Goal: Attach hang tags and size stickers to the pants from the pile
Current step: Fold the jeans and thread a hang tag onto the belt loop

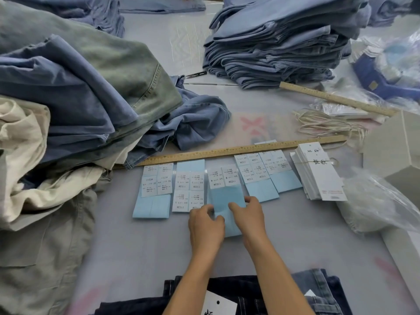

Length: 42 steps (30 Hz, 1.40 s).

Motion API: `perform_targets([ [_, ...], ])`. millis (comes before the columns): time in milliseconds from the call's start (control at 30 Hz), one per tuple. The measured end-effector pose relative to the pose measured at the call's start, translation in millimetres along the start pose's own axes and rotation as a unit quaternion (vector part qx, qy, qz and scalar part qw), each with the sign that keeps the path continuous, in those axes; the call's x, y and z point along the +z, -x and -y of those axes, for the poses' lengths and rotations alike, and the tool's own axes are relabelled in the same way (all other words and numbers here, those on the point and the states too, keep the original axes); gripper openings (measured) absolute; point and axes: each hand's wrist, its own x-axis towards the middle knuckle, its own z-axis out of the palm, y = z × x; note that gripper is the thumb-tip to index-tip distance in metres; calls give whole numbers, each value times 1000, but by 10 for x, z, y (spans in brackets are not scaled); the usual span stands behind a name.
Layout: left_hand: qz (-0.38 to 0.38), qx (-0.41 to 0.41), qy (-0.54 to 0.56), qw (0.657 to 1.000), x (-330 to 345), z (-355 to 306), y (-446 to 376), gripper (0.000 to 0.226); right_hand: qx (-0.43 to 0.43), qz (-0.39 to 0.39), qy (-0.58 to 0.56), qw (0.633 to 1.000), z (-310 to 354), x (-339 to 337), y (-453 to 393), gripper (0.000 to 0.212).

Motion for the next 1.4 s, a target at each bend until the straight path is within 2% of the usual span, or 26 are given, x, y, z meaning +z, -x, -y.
perform_targets([
  [133, 27, 27, -16, 999, -5, 55, 158, 38, 4, 12, -33, 999, -94, -102, 25, 18],
  [233, -1, 63, -71, 995, -108, 123, 254, 56, -14, 100, -52, 994, -65, -246, 102, 14],
  [367, -86, 172, -46, 980, -424, -27, 146, 79, -96, 211, 26, 972, 34, -576, 115, 13],
  [433, -75, 199, -17, 977, -576, -208, 46, 90, -140, 267, 85, 950, 141, -755, 143, 15],
  [500, -16, 158, 25, 987, -705, -390, -26, 97, -176, 299, 159, 924, 258, -905, 185, 18],
  [567, 94, 83, 72, 990, -835, -487, -61, 88, -199, 309, 225, 902, 363, -1012, 220, 20],
  [633, 191, 55, 87, 976, -953, -450, -81, 49, -228, 302, 292, 879, 472, -1088, 248, 18],
  [667, 210, 59, 92, 972, -997, -400, -74, 29, -247, 296, 317, 867, 535, -1118, 261, 20],
  [700, 218, 64, 111, 967, -1037, -357, -47, 19, -261, 291, 329, 860, 593, -1141, 271, 22],
  [800, 247, 46, 184, 950, -1084, -268, 51, 27, -269, 275, 340, 858, 703, -1173, 271, 29],
  [900, 281, 53, 145, 947, -1081, -240, 106, 17, -280, 265, 360, 850, 740, -1166, 274, 37],
  [1000, 314, 62, 100, 942, -1042, -225, 158, 19, -279, 263, 379, 843, 757, -1156, 280, 38],
  [1100, 314, 74, 92, 942, -1000, -219, 223, 22, -285, 233, 396, 841, 763, -1175, 267, 44],
  [1167, 293, 88, 103, 947, -968, -208, 265, 23, -337, 155, 360, 856, 709, -1174, 231, 52],
  [1233, 265, 98, 142, 949, -924, -202, 311, 21, -359, 18, 210, 909, 563, -1104, 244, 47],
  [1267, 249, 97, 170, 948, -900, -200, 335, 20, -315, -45, 90, 944, 456, -1034, 282, 40],
  [1300, 232, 95, 197, 948, -870, -193, 360, 19, -237, -78, -32, 968, 340, -942, 337, 35],
  [1333, 215, 92, 222, 947, -835, -192, 386, 17, -137, -73, -142, 978, 228, -841, 411, 33],
  [1400, 194, 90, 265, 940, -763, -191, 434, 8, 48, -7, -300, 953, 27, -671, 544, 38],
])
